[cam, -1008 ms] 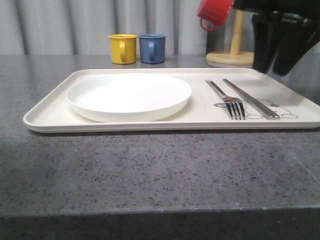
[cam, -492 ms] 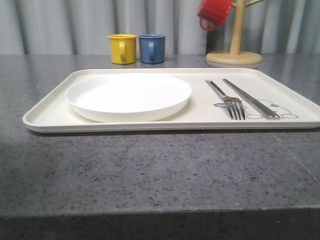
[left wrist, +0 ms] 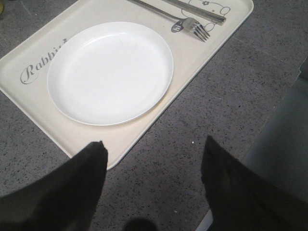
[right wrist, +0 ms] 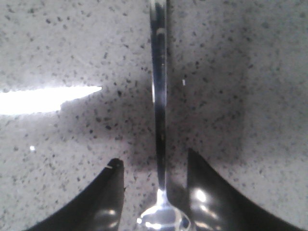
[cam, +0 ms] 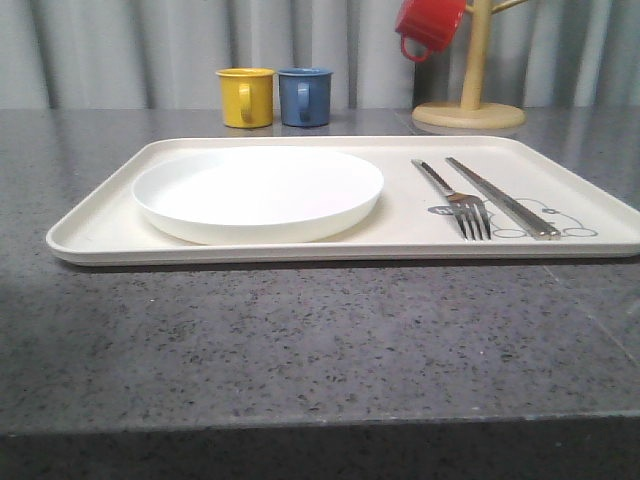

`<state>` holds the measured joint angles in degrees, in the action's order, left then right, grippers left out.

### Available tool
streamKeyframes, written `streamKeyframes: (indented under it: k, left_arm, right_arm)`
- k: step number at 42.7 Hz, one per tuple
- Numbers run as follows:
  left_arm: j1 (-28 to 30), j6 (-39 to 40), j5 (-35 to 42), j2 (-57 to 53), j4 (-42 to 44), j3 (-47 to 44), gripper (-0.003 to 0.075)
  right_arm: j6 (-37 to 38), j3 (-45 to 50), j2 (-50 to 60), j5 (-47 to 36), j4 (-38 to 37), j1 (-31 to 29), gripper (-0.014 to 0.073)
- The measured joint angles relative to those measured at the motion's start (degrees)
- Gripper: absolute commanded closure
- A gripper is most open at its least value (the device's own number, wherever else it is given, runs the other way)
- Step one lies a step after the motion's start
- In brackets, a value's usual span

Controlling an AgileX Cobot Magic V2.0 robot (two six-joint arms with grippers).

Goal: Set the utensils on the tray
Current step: 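Lower the right gripper onto the steel spoon and grasp it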

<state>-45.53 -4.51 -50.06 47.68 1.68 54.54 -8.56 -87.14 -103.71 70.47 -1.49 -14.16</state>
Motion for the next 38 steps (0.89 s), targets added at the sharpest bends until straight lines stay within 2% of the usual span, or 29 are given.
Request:
streamKeyframes:
  k: [17, 20, 25, 28, 38]
  left_arm:
    - [0.0, 0.0, 0.0, 0.0, 0.0, 0.0, 0.0303]
    - [0.0, 0.0, 0.0, 0.0, 0.0, 0.0, 0.0303]
    - [0.0, 0.0, 0.0, 0.0, 0.0, 0.0, 0.0303]
    - [0.0, 0.0, 0.0, 0.0, 0.0, 0.0, 0.0303]
    - [0.0, 0.0, 0.0, 0.0, 0.0, 0.0, 0.0303]
  right_arm:
    - [0.1, 0.0, -2.1, -1.2, 0.0, 0.0, 0.0264]
    - [0.1, 0.0, -2.1, -1.2, 0.0, 0.0, 0.0337]
    - [0.1, 0.0, -2.1, -1.5, -0.5, 0.0, 0.0523]
    - [0.1, -0.1, -2.1, -1.5, -0.6, -0.2, 0.0594]
    - [-0.1, -0.1, -0.9, -0.9, 2.7, 1.9, 0.0608]
